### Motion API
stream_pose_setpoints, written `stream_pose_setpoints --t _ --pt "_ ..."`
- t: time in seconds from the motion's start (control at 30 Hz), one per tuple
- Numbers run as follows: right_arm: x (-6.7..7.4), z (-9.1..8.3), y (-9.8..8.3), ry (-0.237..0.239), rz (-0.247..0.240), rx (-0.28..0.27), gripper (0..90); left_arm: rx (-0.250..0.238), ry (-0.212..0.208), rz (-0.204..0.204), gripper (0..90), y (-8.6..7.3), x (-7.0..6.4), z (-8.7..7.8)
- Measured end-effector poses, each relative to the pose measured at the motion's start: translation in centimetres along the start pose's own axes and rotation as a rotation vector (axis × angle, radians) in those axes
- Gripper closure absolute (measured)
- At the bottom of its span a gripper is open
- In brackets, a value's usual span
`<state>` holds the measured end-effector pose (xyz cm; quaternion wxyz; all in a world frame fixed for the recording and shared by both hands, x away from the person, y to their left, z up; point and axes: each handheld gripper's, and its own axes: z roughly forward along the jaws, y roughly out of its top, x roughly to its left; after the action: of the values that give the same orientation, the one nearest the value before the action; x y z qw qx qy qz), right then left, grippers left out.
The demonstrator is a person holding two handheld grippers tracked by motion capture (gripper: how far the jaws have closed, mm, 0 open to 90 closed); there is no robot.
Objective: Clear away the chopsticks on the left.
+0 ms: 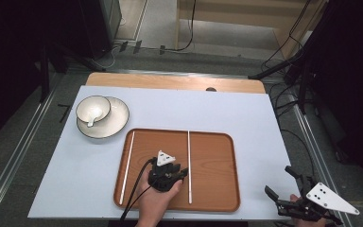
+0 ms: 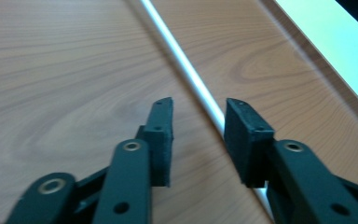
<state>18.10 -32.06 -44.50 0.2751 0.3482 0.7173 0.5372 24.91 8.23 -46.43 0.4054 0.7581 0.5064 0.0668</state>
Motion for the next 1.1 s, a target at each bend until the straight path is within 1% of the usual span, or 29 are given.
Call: stream_pose_setpoints --t 0.03,0.07,0.13,0.17,0.27,0.33,0.43,0.53,0.6,0.63,0.7,0.73,0.77,0.8,0.83,0.9,0.93,0.97,1.0,1.1 --pt "0.0 0.0 0.0 0.0 0.001 0.0 5.8 0.005 -0.003 0.001 58.5 0.1 -0.2 0.2" --pt "0.0 0.0 0.0 0.0 0.001 0.001 5.8 0.014 0.001 0.01 54.5 0.1 -0.4 0.5" --pt "0.0 0.0 0.0 0.001 0.001 0.002 5.8 0.018 0.008 0.021 51.4 0.3 -1.1 1.0" --pt "0.0 0.0 0.0 0.001 0.001 0.002 5.8 0.018 0.008 0.021 50.2 0.3 -1.1 1.0" --pt "0.0 0.0 0.0 0.002 0.001 0.003 5.8 0.034 0.033 0.063 50.2 0.5 -1.8 1.4" --pt "0.0 0.0 0.0 0.003 -0.001 0.003 5.8 0.038 0.059 0.079 51.7 0.5 -2.2 1.5" --pt "0.1 0.1 0.0 0.003 -0.004 0.004 5.8 0.043 0.099 0.1 59.1 0.4 -2.2 1.3" --pt "0.0 0.0 -0.1 0.003 -0.002 0.004 5.8 0.051 0.115 0.104 65.5 0.3 -1.9 0.9" --pt "0.0 0.0 -0.1 0.002 0.001 0.005 5.8 0.061 0.119 0.095 70.8 0.3 -1.6 0.6" --pt "0.0 0.1 0.0 0.003 -0.001 0.003 5.8 0.066 0.12 0.085 76.0 0.2 -1.3 0.4" --pt "0.1 0.1 0.0 0.003 -0.002 0.004 5.8 0.07 0.124 0.072 77.5 0.1 -0.7 -0.1" --pt "0.1 0.1 0.0 0.004 -0.003 0.004 5.8 0.066 0.125 0.053 80.1 0.0 -0.4 -0.4" --pt "0.1 0.1 0.0 0.004 -0.002 0.005 5.8 0.066 0.132 0.038 81.9 -0.1 0.0 -0.8" --pt "0.1 0.1 0.0 0.004 -0.002 0.005 5.8 0.059 0.147 0.022 81.9 -0.2 0.3 -1.2" --pt "0.1 0.1 0.0 0.004 -0.002 0.006 5.8 0.067 0.164 0.008 85.1 -0.4 0.7 -1.5" --pt "0.1 0.2 0.0 0.004 -0.002 0.007 5.8 0.056 0.159 -0.019 85.4 -0.8 1.4 -2.2" --pt "0.1 0.2 0.0 0.005 -0.004 0.006 5.8 0.055 0.179 -0.033 85.2 -1.0 1.9 -2.8" --pt "0.1 0.2 0.0 0.005 -0.004 0.006 5.8 0.055 0.179 -0.033 85.5 -1.0 1.9 -2.8" --pt "0.1 0.3 0.0 0.005 -0.005 0.007 5.8 0.056 0.183 -0.038 85.5 -1.1 2.2 -3.1" --pt "0.2 0.3 0.0 0.006 -0.003 0.009 5.8 0.051 0.201 -0.062 85.5 -1.5 3.0 -4.0"
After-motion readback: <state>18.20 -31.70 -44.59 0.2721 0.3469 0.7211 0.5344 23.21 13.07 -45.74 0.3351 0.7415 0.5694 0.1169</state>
